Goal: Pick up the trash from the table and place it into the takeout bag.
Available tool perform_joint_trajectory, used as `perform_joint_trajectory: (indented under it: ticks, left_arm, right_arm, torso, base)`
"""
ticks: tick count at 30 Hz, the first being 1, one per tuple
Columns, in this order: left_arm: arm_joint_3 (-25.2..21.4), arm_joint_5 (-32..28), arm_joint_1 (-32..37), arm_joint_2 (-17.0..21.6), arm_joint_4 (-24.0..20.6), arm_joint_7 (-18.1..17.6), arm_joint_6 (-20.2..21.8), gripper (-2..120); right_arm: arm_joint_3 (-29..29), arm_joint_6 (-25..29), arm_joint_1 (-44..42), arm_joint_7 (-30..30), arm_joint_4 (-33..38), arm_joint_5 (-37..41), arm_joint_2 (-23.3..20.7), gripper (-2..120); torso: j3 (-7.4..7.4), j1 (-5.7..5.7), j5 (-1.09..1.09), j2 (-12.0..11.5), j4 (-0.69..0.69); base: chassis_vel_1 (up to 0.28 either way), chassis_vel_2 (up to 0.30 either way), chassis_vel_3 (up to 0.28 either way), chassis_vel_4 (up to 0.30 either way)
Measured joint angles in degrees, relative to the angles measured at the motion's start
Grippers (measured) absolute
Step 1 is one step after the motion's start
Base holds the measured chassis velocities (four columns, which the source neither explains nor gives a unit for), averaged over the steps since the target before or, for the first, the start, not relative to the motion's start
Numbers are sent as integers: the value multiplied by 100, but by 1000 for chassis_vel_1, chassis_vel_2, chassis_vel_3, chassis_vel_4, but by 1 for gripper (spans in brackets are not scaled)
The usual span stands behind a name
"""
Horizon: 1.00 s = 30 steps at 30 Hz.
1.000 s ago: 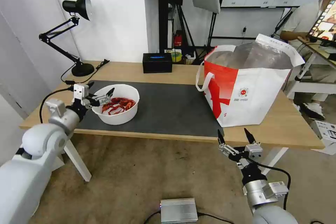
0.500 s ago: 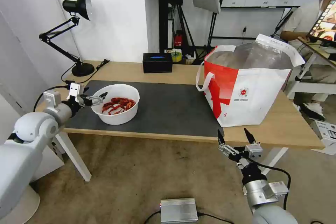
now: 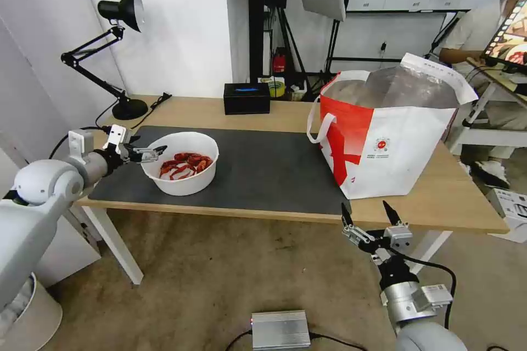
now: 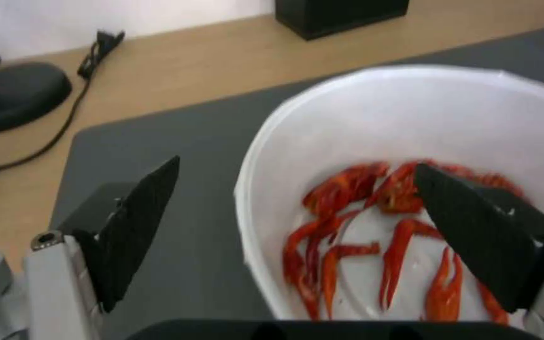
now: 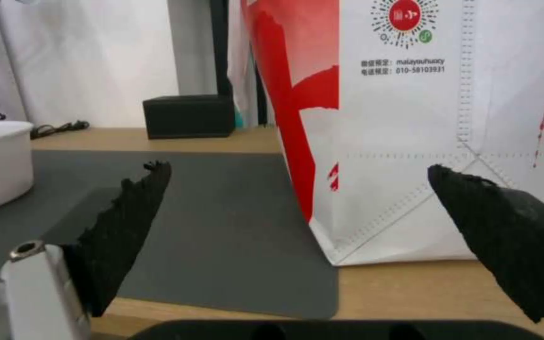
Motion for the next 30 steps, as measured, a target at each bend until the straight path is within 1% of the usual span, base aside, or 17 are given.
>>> perform_joint_trajectory:
  ticks: [8, 25, 26, 27, 28, 30]
  left_arm:
    - [158, 86, 2, 53, 96, 133, 9, 100]
    - [399, 317, -119, -205, 377, 233, 3, 99]
    - [410, 336, -131, -227, 392, 237, 0, 95]
    - [410, 336, -131, -227, 392, 237, 0, 95]
    - [414, 359, -136, -239, 399, 250, -4, 92]
    - [417, 402, -142, -270, 420, 269, -26, 82]
  right_arm:
    - [0, 0, 0, 0, 0, 0, 0, 100]
    - [0, 0, 0, 0, 0, 0, 0, 100]
    - [0, 0, 0, 0, 0, 0, 0, 100]
    - [0, 0, 0, 0, 0, 0, 0, 100]
    - [0, 0, 0, 0, 0, 0, 0, 100]
    - [0, 0, 0, 0, 0, 0, 0, 100]
  torso:
    - [0, 0, 0, 0, 0]
    - [0, 0, 2, 1, 0]
    - [0, -1, 2, 1, 0]
    - [0, -1, 2, 1, 0]
    - [0, -1, 2, 1, 0]
    - [0, -1, 2, 1, 1]
  base:
    - [0, 0, 0, 0]
    - [0, 0, 0, 0]
    - [0, 0, 0, 0]
    - [0, 0, 0, 0]
    - [0, 0, 0, 0]
    - [0, 0, 0, 0]
